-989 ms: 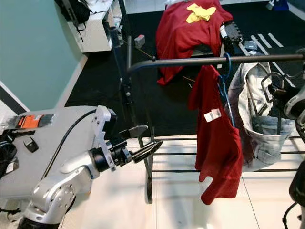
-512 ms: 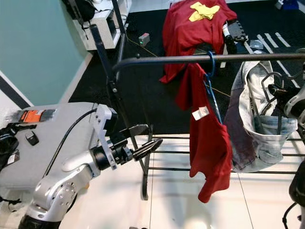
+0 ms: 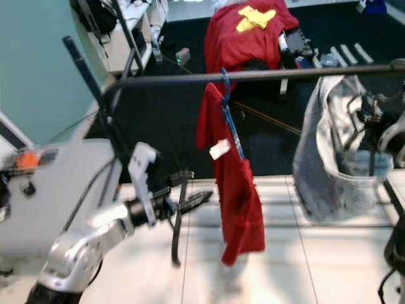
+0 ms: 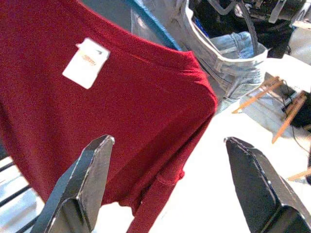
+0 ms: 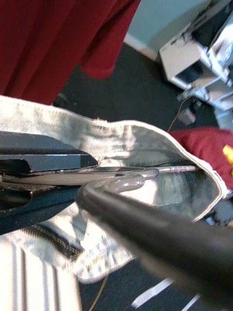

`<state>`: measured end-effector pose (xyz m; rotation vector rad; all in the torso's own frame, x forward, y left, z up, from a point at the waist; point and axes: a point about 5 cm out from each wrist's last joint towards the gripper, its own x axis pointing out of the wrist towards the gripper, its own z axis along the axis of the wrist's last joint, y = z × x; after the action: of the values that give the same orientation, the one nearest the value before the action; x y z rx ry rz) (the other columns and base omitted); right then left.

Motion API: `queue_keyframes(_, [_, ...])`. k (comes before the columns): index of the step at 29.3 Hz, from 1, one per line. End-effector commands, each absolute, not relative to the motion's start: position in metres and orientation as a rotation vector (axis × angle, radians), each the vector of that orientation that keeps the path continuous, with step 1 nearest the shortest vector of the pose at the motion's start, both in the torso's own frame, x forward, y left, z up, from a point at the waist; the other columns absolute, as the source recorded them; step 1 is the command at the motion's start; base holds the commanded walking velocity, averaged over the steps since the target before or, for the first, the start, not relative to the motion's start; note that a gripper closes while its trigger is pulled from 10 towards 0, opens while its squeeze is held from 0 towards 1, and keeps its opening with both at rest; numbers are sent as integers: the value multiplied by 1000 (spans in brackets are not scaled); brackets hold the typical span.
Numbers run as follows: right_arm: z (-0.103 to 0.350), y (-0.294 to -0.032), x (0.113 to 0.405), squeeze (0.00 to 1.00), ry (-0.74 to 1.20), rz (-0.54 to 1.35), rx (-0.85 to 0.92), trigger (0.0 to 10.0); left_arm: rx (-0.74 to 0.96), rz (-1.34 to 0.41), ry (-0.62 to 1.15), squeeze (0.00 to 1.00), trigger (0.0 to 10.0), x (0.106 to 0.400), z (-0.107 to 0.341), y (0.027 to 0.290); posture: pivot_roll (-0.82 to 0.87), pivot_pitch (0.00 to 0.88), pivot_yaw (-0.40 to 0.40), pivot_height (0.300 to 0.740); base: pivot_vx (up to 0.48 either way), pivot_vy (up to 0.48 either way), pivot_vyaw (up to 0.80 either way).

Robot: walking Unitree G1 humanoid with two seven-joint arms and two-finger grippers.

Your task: Hang hanger

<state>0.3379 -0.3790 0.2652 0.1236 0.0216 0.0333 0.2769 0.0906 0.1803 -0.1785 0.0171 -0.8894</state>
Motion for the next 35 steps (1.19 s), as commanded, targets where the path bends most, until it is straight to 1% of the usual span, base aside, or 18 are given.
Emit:
queue_keyframes(1, [266, -375, 340, 0, 17, 53, 126, 10000, -170, -832, 54, 0, 10000, 280, 172, 99, 56, 160, 92, 740, 0, 0, 0])
queue_keyframes(8, [266, -375, 341, 0, 16, 55, 124, 10000, -148, -800, 36, 0, 10000, 283, 171, 100, 55, 163, 93, 740, 0, 0, 0])
queue_keyframes(22, [283, -374, 342, 0, -20, 59, 90, 10000, -156, -809, 20, 0, 10000, 282, 173, 100, 57, 176, 102, 740, 0, 0, 0])
queue_keyframes(30, [295, -366, 347, 0, -56, 104, 38, 10000, -226, -868, -56, 0, 10000, 274, 185, 100, 70, 189, 112, 740, 0, 0, 0])
queue_keyframes(35, [301, -365, 349, 0, -64, 91, 29, 10000, -235, -871, -51, 0, 10000, 273, 185, 101, 74, 195, 119, 740, 0, 0, 0])
